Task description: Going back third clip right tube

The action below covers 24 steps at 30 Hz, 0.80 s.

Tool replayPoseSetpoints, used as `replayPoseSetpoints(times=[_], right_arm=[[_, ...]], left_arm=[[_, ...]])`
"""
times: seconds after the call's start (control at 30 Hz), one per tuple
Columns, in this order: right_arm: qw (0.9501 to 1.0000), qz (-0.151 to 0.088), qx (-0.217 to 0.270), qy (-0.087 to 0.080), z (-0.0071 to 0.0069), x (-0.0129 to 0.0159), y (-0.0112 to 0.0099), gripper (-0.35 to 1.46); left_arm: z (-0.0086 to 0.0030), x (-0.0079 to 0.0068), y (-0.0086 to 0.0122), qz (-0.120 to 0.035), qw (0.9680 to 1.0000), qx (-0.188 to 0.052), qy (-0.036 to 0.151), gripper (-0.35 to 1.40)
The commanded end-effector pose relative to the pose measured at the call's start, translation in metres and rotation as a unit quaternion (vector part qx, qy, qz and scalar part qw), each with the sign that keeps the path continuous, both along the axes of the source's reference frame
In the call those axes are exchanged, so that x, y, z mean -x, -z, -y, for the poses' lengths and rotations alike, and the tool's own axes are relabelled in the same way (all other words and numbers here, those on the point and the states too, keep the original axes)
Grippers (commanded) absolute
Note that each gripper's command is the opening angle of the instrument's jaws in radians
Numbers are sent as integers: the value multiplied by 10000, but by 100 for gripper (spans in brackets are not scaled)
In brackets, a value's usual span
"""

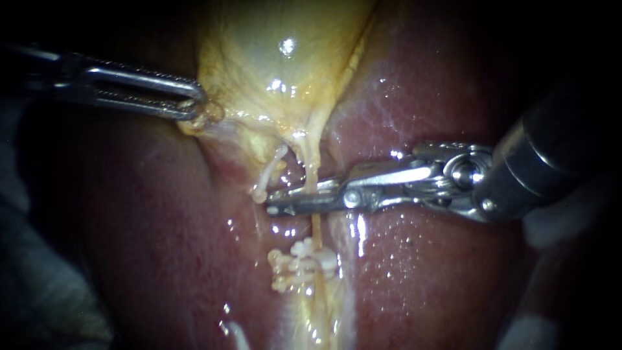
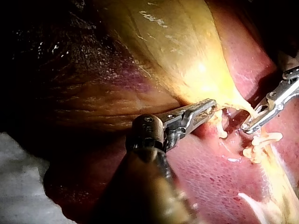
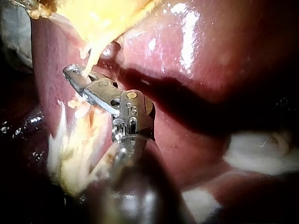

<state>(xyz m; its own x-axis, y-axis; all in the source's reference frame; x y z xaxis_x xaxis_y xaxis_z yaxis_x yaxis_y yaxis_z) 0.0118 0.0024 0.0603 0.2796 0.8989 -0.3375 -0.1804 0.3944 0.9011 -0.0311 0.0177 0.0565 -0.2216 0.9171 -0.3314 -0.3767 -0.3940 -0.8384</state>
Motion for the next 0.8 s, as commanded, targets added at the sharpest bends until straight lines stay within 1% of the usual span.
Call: replayPoseSetpoints(times=[0.03,0.13,0.17,0.2,0.3,0.4,0.5,0.6,0.8], right_arm=[[10000,14,0,5,0,0,0,-35],[10000,4,2,-7,0,-2,-1,-35],[10000,-5,64,9,1,-3,-3,-29],[9999,-15,127,27,2,-4,-5,-16],[9996,-40,272,52,6,-8,-16,12],[9994,-106,340,9,10,-11,-32,28],[9987,-129,483,32,11,-11,-46,34],[9982,-138,578,51,9,-8,-54,38],[9970,-166,745,96,5,-6,-58,40]], left_arm=[[0,0,0,0,10000,0,0,-35],[0,0,0,0,10000,0,0,-35],[0,0,0,0,10000,0,0,-35],[0,0,0,0,10000,0,0,-35],[0,0,0,0,10000,0,0,-35],[0,0,0,0,10000,1,0,-35],[0,0,0,0,10000,1,0,-35],[0,0,0,0,10000,1,0,-35],[0,0,0,0,10000,1,0,-35]])
